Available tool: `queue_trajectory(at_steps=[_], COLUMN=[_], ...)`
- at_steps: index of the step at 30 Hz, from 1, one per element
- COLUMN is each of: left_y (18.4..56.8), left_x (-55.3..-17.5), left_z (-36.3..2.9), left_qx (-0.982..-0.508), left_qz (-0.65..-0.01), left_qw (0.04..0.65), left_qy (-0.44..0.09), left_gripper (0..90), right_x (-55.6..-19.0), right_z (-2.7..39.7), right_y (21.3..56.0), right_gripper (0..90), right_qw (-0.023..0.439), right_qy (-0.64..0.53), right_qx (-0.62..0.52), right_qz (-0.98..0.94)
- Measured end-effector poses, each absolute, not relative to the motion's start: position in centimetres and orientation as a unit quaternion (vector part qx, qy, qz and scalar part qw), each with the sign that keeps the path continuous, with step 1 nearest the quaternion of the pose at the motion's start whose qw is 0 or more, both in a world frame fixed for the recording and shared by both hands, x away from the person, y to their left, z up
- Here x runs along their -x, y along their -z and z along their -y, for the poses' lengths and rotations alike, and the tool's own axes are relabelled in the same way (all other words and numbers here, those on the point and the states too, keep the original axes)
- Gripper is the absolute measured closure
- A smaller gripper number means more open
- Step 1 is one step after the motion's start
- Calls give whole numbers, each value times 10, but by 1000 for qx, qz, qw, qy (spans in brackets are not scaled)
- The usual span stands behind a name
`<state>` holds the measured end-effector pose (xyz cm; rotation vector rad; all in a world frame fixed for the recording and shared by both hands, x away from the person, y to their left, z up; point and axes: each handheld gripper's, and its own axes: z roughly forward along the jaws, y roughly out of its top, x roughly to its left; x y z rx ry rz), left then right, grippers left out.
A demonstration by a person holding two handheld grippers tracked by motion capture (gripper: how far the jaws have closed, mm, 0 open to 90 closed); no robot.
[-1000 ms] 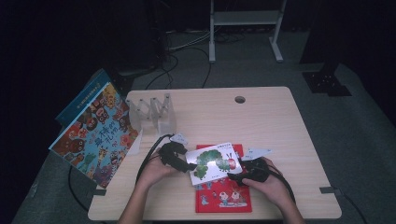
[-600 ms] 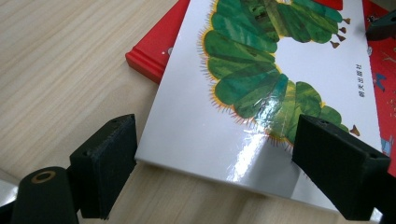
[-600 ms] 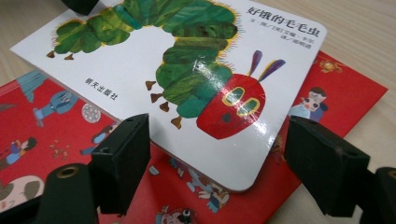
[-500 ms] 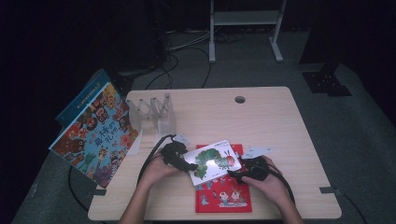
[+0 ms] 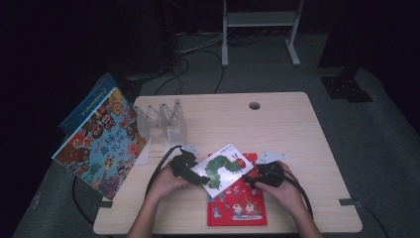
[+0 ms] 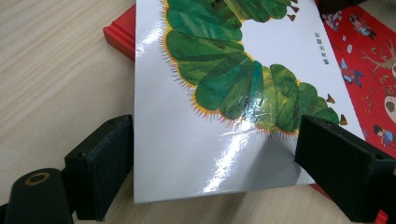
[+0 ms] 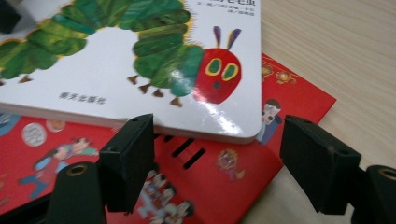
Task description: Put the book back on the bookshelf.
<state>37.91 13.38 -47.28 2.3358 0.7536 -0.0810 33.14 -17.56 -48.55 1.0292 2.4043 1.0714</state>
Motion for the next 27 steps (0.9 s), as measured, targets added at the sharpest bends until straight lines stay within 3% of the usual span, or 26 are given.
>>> queue_trajectory(at_steps=[13,18,27], left_y=[475,477,480], left_x=[-379,-379,-379], left_z=[-132,-131,-129], left_qx=[-896,-897,-900], left_qz=[-292,-289,-279], left_qw=[333,330,332], left_qy=[39,40,48], left_gripper=[77,38,0], right_x=[-286,-279,-280], right_z=[141,123,120], right_y=[490,495,495], right_gripper=[237,155,128], right_qw=[138,159,159], right_qy=[-389,-390,-385], right_qx=[-352,-347,-348], right_qz=[-840,-838,-840])
